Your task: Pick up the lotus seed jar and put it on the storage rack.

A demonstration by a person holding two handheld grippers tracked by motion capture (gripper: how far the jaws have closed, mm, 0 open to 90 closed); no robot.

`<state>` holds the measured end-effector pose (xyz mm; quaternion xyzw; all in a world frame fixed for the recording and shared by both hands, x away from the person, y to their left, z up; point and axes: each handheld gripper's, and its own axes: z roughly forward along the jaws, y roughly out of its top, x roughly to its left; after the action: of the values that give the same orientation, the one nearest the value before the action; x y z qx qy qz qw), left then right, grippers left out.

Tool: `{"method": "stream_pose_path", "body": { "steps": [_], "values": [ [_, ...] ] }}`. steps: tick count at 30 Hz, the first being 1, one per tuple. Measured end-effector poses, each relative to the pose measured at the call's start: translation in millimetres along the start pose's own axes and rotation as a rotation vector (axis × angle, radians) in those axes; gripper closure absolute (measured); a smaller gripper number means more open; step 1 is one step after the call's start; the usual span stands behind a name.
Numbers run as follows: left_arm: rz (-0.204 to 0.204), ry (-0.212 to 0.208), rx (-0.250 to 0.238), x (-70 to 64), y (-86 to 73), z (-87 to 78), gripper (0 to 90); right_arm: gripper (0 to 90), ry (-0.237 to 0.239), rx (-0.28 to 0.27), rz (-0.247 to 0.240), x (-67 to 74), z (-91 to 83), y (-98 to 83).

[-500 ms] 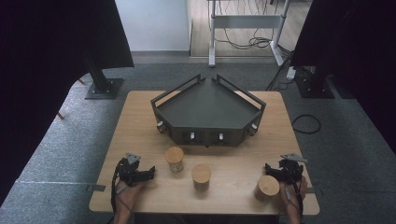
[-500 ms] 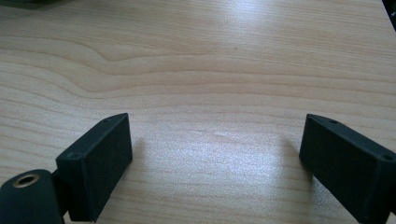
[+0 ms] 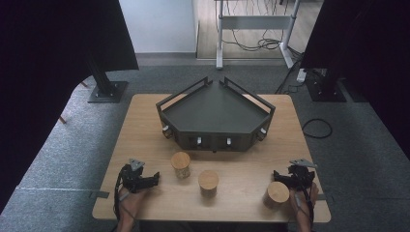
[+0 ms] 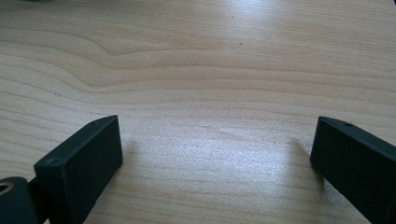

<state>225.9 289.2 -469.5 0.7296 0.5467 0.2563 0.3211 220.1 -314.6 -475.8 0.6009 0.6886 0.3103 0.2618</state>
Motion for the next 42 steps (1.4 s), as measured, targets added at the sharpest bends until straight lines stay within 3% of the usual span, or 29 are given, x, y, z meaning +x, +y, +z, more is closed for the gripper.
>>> {"method": "stream_pose_path", "body": {
  "steps": [4,16,21,42],
  "values": [
    [-0.009,-0.001,-0.012,1.0,-1.3,-1.4,7.7,1.9,-0.01,0.0,0.009,0.9,-0.2,-0.2],
    [-0.016,-0.004,-0.161,-0.6,-10.9,-21.0,8.2,1.9,-0.012,0.0,0.011,1.1,-0.2,-0.2],
    [-0.007,-0.012,-0.201,-1.6,-12.4,-25.6,8.4,1.9,-0.012,0.0,0.012,1.2,-0.2,-0.2],
    [0.009,-0.072,-0.286,0.8,-8.5,-33.0,8.4,1.9,-0.021,0.0,0.022,2.0,-0.2,-0.2]
  ]
}}
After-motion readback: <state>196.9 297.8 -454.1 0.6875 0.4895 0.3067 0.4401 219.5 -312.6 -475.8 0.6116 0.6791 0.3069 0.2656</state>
